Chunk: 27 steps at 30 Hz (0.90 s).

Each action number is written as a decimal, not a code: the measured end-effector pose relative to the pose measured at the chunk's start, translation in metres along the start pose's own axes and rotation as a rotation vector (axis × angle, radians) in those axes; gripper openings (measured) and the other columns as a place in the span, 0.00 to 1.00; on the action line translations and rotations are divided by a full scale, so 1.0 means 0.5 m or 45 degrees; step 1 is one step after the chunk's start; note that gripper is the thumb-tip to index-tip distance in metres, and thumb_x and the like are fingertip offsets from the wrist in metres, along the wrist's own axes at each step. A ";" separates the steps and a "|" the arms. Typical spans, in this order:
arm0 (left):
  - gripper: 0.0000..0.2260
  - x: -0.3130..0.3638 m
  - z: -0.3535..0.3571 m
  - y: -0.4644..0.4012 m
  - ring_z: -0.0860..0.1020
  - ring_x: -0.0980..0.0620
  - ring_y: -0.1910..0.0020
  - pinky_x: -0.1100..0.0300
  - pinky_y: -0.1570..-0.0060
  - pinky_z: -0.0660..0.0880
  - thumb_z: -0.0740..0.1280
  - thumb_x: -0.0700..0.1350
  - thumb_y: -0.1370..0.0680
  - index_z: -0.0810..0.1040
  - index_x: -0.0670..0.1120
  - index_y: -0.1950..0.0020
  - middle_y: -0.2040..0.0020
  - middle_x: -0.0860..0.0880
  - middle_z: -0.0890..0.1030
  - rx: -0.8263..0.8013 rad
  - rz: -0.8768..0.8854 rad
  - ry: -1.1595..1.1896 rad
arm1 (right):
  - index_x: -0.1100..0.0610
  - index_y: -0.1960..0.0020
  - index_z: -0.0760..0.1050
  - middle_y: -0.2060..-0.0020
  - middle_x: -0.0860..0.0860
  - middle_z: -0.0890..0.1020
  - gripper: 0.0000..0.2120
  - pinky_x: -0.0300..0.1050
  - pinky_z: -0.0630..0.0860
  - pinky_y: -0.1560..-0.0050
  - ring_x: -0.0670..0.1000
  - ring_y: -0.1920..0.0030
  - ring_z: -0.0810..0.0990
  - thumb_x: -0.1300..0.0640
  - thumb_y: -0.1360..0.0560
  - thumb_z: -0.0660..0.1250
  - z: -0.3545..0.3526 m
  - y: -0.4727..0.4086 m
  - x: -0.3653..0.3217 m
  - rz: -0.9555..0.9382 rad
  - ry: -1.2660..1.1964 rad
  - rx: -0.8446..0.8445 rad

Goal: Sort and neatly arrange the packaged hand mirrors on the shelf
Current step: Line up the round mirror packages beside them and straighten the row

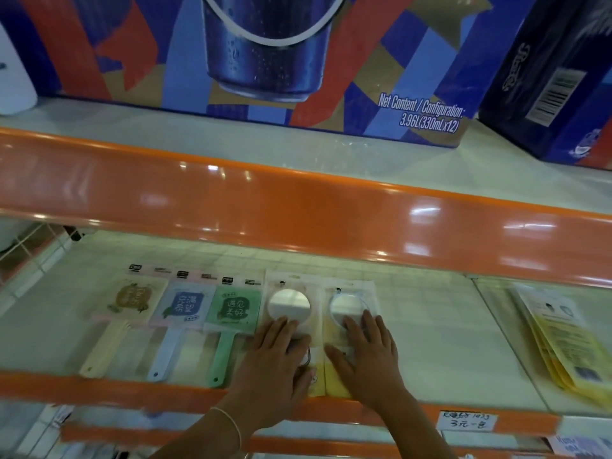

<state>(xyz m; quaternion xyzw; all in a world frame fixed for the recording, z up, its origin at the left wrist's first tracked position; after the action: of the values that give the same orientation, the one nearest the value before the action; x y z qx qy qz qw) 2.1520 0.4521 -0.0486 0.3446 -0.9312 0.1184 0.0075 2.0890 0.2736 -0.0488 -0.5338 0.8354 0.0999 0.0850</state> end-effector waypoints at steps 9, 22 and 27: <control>0.18 0.002 -0.001 0.001 0.73 0.45 0.33 0.48 0.34 0.64 0.58 0.61 0.24 0.76 0.53 0.40 0.35 0.47 0.76 -0.008 -0.003 0.004 | 0.43 0.24 0.52 0.22 0.51 0.46 0.42 0.55 0.49 0.25 0.56 0.22 0.43 0.25 0.33 0.35 0.003 0.003 -0.002 0.028 0.025 -0.018; 0.18 0.002 0.004 0.000 0.70 0.44 0.31 0.48 0.31 0.64 0.57 0.60 0.22 0.74 0.53 0.38 0.33 0.46 0.73 0.000 -0.005 0.053 | 0.43 0.24 0.53 0.22 0.51 0.50 0.37 0.55 0.51 0.25 0.57 0.23 0.46 0.31 0.29 0.35 0.001 0.008 -0.003 0.016 0.005 0.004; 0.19 0.004 0.003 0.002 0.71 0.44 0.32 0.47 0.31 0.62 0.57 0.59 0.23 0.75 0.52 0.38 0.34 0.46 0.75 -0.052 -0.017 0.042 | 0.42 0.24 0.55 0.22 0.50 0.51 0.36 0.55 0.50 0.25 0.57 0.23 0.45 0.35 0.29 0.34 0.000 0.013 -0.003 0.000 -0.040 0.016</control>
<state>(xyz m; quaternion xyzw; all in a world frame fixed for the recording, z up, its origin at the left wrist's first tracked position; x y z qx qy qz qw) 2.1498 0.4511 -0.0502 0.3487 -0.9308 0.1049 0.0306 2.0838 0.2773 -0.0478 -0.5318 0.8344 0.1028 0.1014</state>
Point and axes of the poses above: each hand's wrist, its own y-axis away from the middle knuckle, its own z-axis out of the palm, x = y × z, the point moved 4 cm from there along -y, towards the middle knuckle
